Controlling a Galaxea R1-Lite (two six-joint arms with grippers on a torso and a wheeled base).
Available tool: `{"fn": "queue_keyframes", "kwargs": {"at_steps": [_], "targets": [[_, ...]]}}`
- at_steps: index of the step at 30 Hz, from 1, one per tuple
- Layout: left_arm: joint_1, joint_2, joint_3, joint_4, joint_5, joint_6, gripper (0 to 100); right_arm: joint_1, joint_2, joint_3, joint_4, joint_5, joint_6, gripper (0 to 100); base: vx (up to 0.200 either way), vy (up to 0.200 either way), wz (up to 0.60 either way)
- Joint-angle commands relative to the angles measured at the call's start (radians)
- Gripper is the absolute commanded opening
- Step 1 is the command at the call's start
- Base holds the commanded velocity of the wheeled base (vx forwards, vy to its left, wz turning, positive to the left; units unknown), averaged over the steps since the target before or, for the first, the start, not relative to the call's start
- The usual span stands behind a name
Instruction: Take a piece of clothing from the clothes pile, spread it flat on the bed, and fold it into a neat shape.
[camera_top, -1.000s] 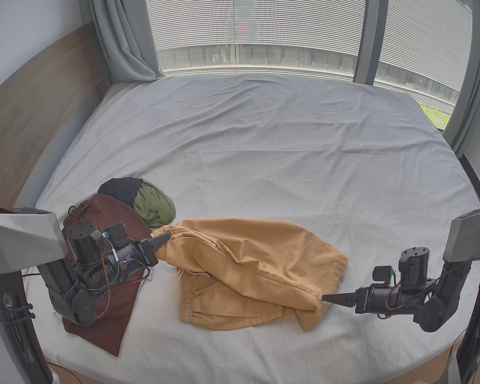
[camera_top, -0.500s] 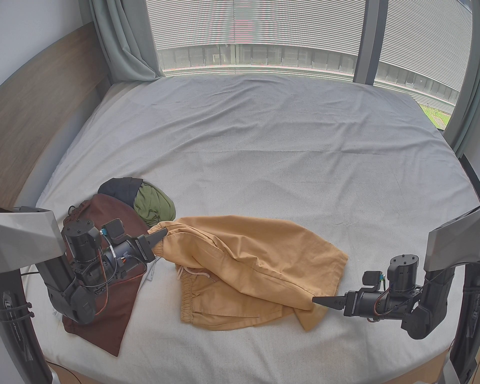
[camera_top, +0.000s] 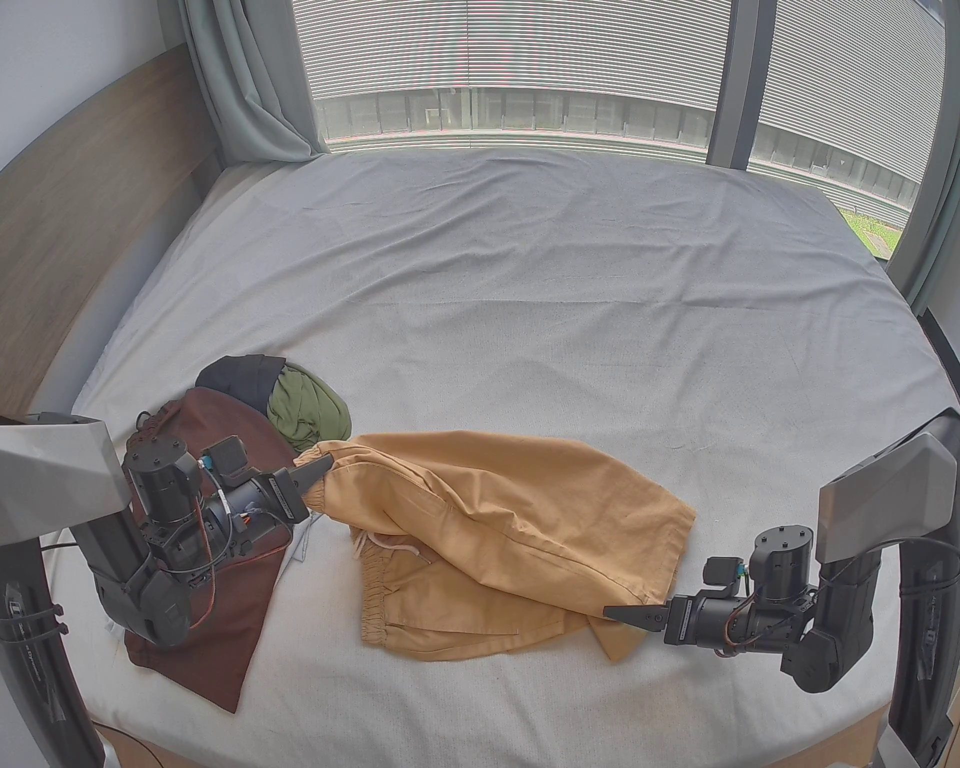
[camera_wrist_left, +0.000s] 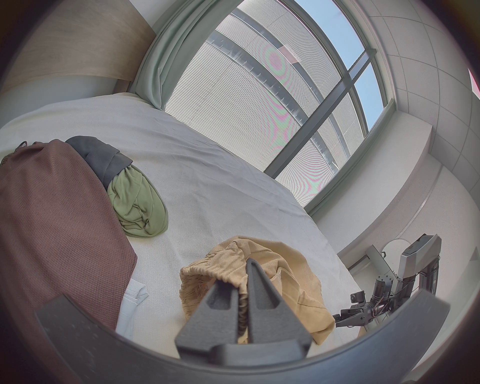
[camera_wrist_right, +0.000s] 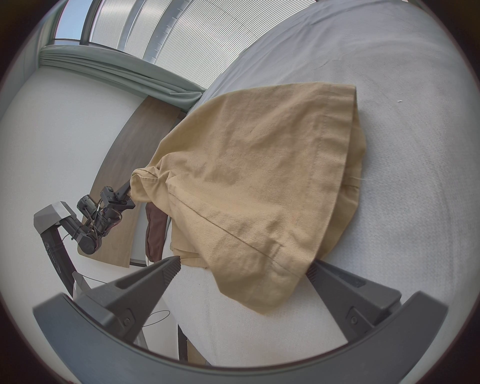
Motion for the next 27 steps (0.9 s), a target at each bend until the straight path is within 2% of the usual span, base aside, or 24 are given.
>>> {"fn": "queue_keyframes", "kwargs": {"at_steps": [1,11,21,22,27], "targets": [[-0.001,0.002,0.000,-0.001,0.000,-0.001,0,0.010,-0.008,-0.006,-0.001,0.002,0.000,100,0.000,0.000,0.00],[0.002,0.013,-0.006,-0.001,0.000,-0.001,0,0.013,-0.143,0.010,-0.001,0.032,0.058,100,0.000,0.000,0.00],[0.011,0.025,-0.014,-0.001,0.000,-0.001,0,0.007,-0.144,0.024,-0.001,0.048,0.068,100,0.000,0.000,0.00],[0.011,0.025,-0.014,-0.001,0.000,-0.001,0,0.007,-0.144,0.024,-0.001,0.048,0.068,0,0.000,0.000,0.00],[0.011,0.028,-0.014,-0.001,0.000,-0.001,0,0.002,-0.144,0.016,-0.001,0.048,0.068,0,0.000,0.000,0.00]]}}
